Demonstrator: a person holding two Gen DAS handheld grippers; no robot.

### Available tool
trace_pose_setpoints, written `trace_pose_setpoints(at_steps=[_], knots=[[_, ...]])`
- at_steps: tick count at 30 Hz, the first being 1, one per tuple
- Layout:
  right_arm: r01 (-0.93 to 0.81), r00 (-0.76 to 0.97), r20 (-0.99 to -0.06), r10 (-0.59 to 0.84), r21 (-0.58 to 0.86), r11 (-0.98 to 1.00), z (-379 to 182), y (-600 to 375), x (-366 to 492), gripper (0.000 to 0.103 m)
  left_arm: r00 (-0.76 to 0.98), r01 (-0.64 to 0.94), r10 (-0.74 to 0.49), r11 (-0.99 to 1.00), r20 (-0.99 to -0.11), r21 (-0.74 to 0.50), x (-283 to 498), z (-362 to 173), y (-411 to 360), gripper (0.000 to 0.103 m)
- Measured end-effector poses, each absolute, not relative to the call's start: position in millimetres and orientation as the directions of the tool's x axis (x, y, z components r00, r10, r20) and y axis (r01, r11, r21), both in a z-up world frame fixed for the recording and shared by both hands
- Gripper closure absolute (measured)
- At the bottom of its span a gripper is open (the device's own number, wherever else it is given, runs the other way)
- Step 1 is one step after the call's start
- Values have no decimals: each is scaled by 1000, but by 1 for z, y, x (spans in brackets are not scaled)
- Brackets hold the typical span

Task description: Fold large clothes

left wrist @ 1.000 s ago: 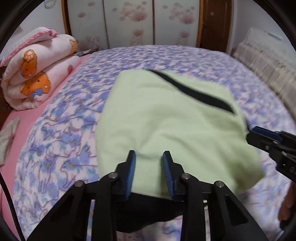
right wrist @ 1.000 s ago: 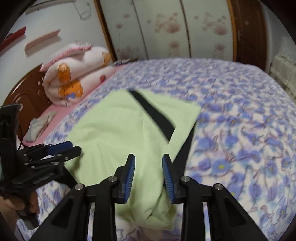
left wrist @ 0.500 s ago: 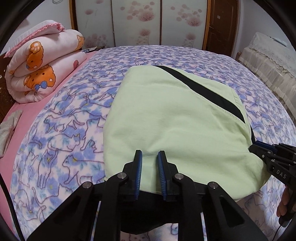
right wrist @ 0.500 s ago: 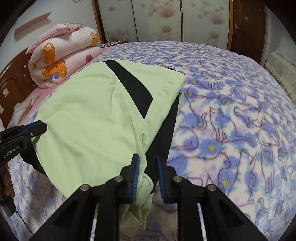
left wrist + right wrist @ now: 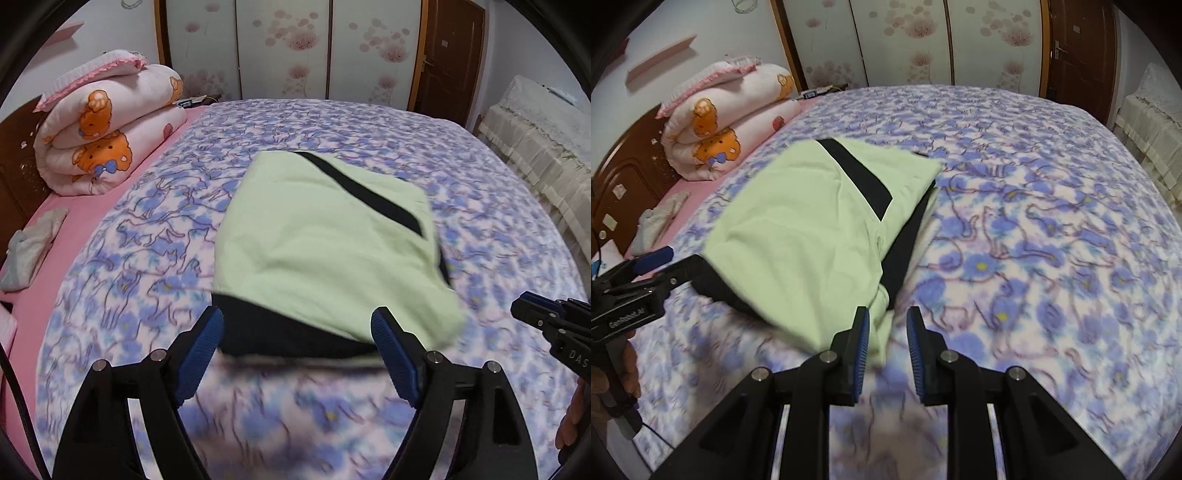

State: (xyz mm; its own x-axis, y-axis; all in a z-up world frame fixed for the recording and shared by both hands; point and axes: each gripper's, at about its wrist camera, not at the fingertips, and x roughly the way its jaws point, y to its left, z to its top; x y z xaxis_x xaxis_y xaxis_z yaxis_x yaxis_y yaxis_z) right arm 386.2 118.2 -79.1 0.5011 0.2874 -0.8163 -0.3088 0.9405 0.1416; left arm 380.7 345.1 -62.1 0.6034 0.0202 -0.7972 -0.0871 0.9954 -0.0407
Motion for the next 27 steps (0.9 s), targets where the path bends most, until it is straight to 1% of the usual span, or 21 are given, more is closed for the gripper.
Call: trace_pose_setpoints(at_steps=[1, 3, 4, 6, 7, 8, 9, 16, 19, 27], knots=[[-308, 503, -813, 293, 148, 940, -70, 112, 378, 82, 603, -86, 20, 995, -798, -40, 373, -55, 339, 21], [-311, 509, -805, 304, 158, 937, -46, 95, 354, 81, 605, -78, 15, 996, -796, -41, 348, -33, 323, 15], [-314, 512, -803, 307, 158, 936, -35, 88, 344, 80, 611, -74, 10, 996, -791, -44, 337, -25, 316, 14], [-316, 523, -797, 303, 149, 937, -12, 72, 318, 70, 632, -66, 4, 997, -775, -48, 311, -4, 300, 12], [-317, 531, -792, 300, 143, 938, -1, 63, 305, 67, 642, -60, -1, 997, -767, -52, 296, 8, 291, 11], [-318, 538, -789, 298, 138, 938, 7, 57, 297, 61, 651, -50, -15, 997, -759, -63, 281, 19, 282, 11], [-319, 546, -783, 297, 133, 938, 18, 48, 283, 57, 658, -45, -24, 996, -753, -71, 268, 29, 274, 10], [-334, 560, -768, 310, 133, 933, 64, 4, 205, 57, 659, 6, -108, 990, -744, -138, 190, 79, 220, 10], [-342, 569, -760, 315, 129, 931, 75, -12, 178, 57, 665, 4, -96, 992, -740, -126, 159, 94, 199, 10], [-349, 587, -749, 306, 107, 931, 80, -36, 120, 56, 686, 23, -106, 992, -720, -124, 98, 103, 156, 10]])
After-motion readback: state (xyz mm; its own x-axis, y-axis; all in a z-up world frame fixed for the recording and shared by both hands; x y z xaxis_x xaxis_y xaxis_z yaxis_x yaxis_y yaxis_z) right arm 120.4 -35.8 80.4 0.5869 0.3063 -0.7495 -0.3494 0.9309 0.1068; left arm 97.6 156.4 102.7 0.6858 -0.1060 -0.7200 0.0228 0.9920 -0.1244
